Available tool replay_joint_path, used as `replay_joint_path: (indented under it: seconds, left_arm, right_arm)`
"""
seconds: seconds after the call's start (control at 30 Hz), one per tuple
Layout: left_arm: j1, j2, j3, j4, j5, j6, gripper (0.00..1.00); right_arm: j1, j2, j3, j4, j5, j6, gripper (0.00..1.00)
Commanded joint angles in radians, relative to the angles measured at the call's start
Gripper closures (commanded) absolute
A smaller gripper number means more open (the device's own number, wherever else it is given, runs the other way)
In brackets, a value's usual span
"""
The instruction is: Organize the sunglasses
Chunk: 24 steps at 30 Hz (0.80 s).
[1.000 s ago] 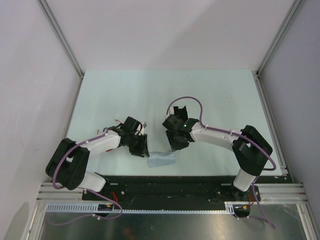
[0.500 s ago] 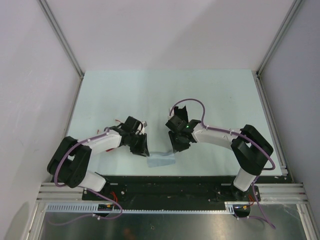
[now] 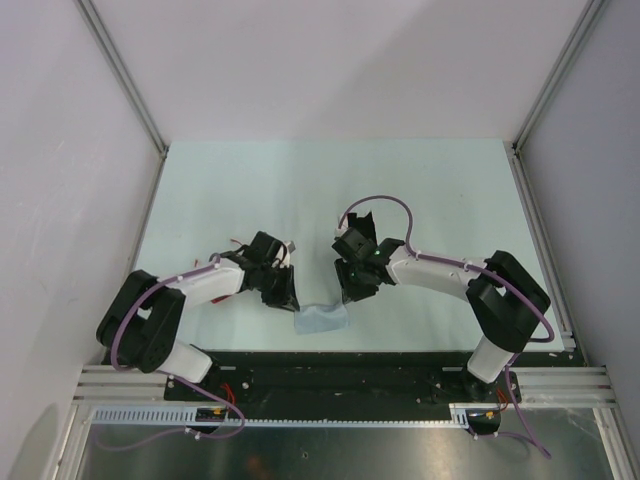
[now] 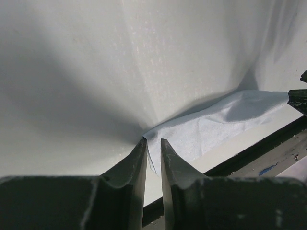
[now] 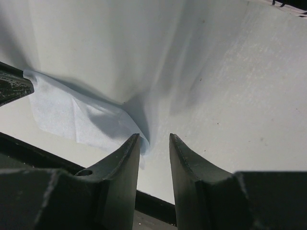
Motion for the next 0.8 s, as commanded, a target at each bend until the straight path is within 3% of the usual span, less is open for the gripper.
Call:
replay_joint_path:
  seconds: [0.0, 0.4, 0.77]
  left_arm:
    - [0.001, 0.007, 0.034, 0.016, 0.014, -0.009, 0.78]
    - [0.001, 0.028, 0.048, 0.018, -0.003, -0.019, 0.86]
    - [0.002, 0.039, 0.057, 0.018, -0.007, -0.029, 0.91]
  right_arm:
    - [-0.005, -0.042, -0.007, 0.016, -0.003, 0.012, 0.63]
    - [-0.022, -0.067, -0.016, 0.008, 0.019, 0.020, 0.65]
    - [-0.030, -0.018, -0.022, 0.045, -0.116, -0.010, 0.65]
